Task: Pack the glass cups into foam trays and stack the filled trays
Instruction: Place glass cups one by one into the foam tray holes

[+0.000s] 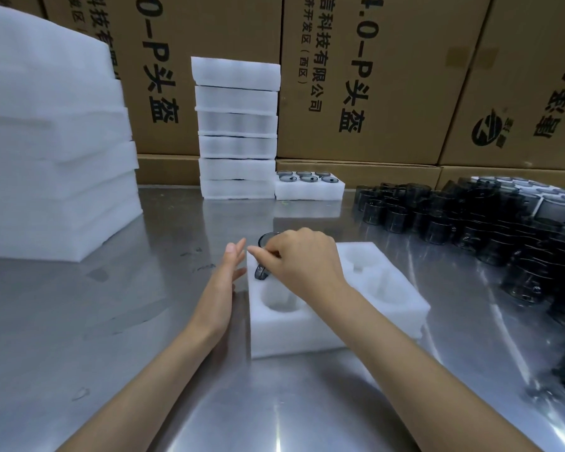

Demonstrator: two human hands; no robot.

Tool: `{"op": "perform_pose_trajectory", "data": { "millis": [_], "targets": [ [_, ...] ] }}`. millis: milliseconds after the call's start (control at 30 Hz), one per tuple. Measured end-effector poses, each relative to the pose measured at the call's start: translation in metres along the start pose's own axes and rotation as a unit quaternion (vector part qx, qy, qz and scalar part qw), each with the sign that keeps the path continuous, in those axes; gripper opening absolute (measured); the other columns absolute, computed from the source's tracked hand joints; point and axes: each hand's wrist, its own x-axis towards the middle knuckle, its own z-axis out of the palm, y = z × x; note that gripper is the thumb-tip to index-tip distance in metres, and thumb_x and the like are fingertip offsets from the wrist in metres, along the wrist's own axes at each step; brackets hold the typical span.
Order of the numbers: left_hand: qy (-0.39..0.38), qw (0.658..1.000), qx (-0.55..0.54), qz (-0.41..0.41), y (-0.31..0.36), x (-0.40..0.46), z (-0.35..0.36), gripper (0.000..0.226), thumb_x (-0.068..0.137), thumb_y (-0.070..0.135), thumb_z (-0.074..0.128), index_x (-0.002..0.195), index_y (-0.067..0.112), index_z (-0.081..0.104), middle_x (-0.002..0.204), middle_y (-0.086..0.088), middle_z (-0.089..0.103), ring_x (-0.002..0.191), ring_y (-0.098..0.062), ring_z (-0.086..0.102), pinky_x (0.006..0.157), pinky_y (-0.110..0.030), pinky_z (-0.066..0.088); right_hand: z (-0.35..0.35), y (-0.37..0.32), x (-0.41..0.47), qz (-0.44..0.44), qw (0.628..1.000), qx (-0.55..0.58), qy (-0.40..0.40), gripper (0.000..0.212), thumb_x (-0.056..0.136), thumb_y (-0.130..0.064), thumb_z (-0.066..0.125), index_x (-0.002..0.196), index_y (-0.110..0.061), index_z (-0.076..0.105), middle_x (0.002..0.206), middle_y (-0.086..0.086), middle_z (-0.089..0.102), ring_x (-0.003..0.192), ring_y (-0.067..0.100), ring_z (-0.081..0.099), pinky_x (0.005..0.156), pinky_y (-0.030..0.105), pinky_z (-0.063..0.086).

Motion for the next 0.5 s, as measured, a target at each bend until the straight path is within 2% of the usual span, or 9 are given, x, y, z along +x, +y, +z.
{"op": "perform_pose_trajectory", "data": {
  "millis": [100, 167, 200, 233, 267, 300, 333, 400, 500],
  "targets": [
    [-0.013, 0.999, 0.022, 0.033, 0.0, -0.002, 0.0, 0.052, 0.088, 0.065, 0.02, 0.133, 0.044, 0.036, 0.147, 0.016, 0.038, 0.128, 0.001, 0.038, 0.117, -0.034, 0.02, -0.004, 0.001, -0.001, 0.02, 1.0, -0.005, 0.01, 0.059, 0.091, -0.065, 0.034, 0.063, -0.02, 0.06, 0.056, -0.003, 0.054, 0.058, 0.02, 0.05, 0.045, 0.025, 0.021],
    [-0.023, 0.993, 0.076, 0.082, 0.0, -0.002, -0.003, 0.052, 0.09, 0.069, 0.023, 0.134, 0.045, 0.036, 0.148, 0.019, 0.035, 0.133, 0.008, 0.029, 0.116, -0.025, 0.018, -0.013, 0.007, -0.003, 0.043, 0.998, 0.025, 0.043, 0.053, 0.095, -0.057, 0.031, 0.061, -0.025, 0.056, 0.06, -0.006, 0.056, 0.064, 0.022, 0.052, 0.047, 0.025, 0.025],
    [-0.027, 0.987, 0.114, 0.115, 0.0, -0.003, -0.005, 0.052, 0.089, 0.068, 0.023, 0.134, 0.045, 0.035, 0.148, 0.021, 0.033, 0.135, 0.01, 0.026, 0.115, -0.022, 0.017, -0.016, 0.011, -0.004, 0.046, 0.997, 0.05, 0.045, 0.045, 0.097, -0.051, 0.031, 0.066, -0.029, 0.056, 0.069, -0.008, 0.059, 0.075, 0.023, 0.055, 0.05, 0.026, 0.03],
    [-0.029, 0.977, 0.152, 0.15, 0.001, -0.003, -0.007, 0.053, 0.088, 0.067, 0.023, 0.134, 0.046, 0.035, 0.148, 0.023, 0.032, 0.135, 0.012, 0.023, 0.114, -0.019, 0.016, -0.018, 0.017, -0.007, 0.043, 0.996, 0.076, 0.019, 0.037, 0.099, -0.045, 0.03, 0.083, -0.034, 0.061, 0.09, -0.012, 0.065, 0.095, 0.021, 0.056, 0.061, 0.028, 0.039],
    [-0.029, 0.964, 0.19, 0.183, 0.001, -0.003, -0.01, 0.053, 0.088, 0.065, 0.021, 0.135, 0.045, 0.034, 0.148, 0.025, 0.031, 0.136, 0.012, 0.022, 0.113, -0.017, 0.015, -0.019, 0.022, -0.011, 0.036, 0.994, 0.093, -0.035, 0.033, 0.1, -0.04, 0.029, 0.113, -0.037, 0.06, 0.121, -0.014, 0.061, 0.118, 0.017, 0.048, 0.081, 0.031, 0.042],
    [-0.028, 0.951, 0.226, 0.211, 0.001, -0.002, -0.013, 0.053, 0.088, 0.062, 0.02, 0.136, 0.042, 0.034, 0.147, 0.026, 0.03, 0.137, 0.011, 0.021, 0.113, -0.016, 0.014, -0.018, 0.026, -0.015, 0.023, 0.99, 0.1, -0.096, 0.039, 0.101, -0.035, 0.029, 0.136, -0.032, 0.046, 0.144, -0.014, 0.043, 0.133, 0.012, 0.035, 0.099, 0.03, 0.033],
    [-0.026, 0.937, 0.261, 0.229, 0.0, -0.001, -0.015, 0.053, 0.089, 0.06, 0.018, 0.136, 0.041, 0.034, 0.146, 0.027, 0.031, 0.137, 0.01, 0.02, 0.113, -0.015, 0.013, -0.016, 0.029, -0.018, 0.011, 0.984, 0.106, -0.142, 0.045, 0.102, -0.032, 0.028, 0.146, -0.028, 0.033, 0.154, -0.014, 0.028, 0.139, 0.009, 0.024, 0.108, 0.026, 0.022],
    [-0.021, 0.917, 0.321, 0.235, 0.0, 0.0, -0.018, 0.052, 0.088, 0.06, 0.012, 0.134, 0.044, 0.033, 0.139, 0.035, 0.032, 0.138, 0.011, 0.017, 0.113, -0.014, 0.008, -0.013, 0.031, -0.021, 0.006, 0.975, 0.113, -0.19, 0.048, 0.102, -0.029, 0.026, 0.15, -0.026, 0.022, 0.157, -0.014, 0.015, 0.143, 0.007, 0.013, 0.112, 0.022, 0.011],
    [-0.003, 0.896, 0.371, 0.242, 0.0, 0.0, -0.017, 0.058, 0.088, 0.058, 0.01, 0.134, 0.041, 0.041, 0.128, 0.042, 0.032, 0.135, 0.011, 0.019, 0.109, -0.012, 0.006, -0.012, 0.033, -0.022, 0.008, 0.968, 0.1, -0.228, 0.049, 0.102, -0.027, 0.024, 0.151, -0.026, 0.019, 0.158, -0.015, 0.011, 0.144, 0.006, 0.009, 0.113, 0.024, 0.012]
  ]
}}
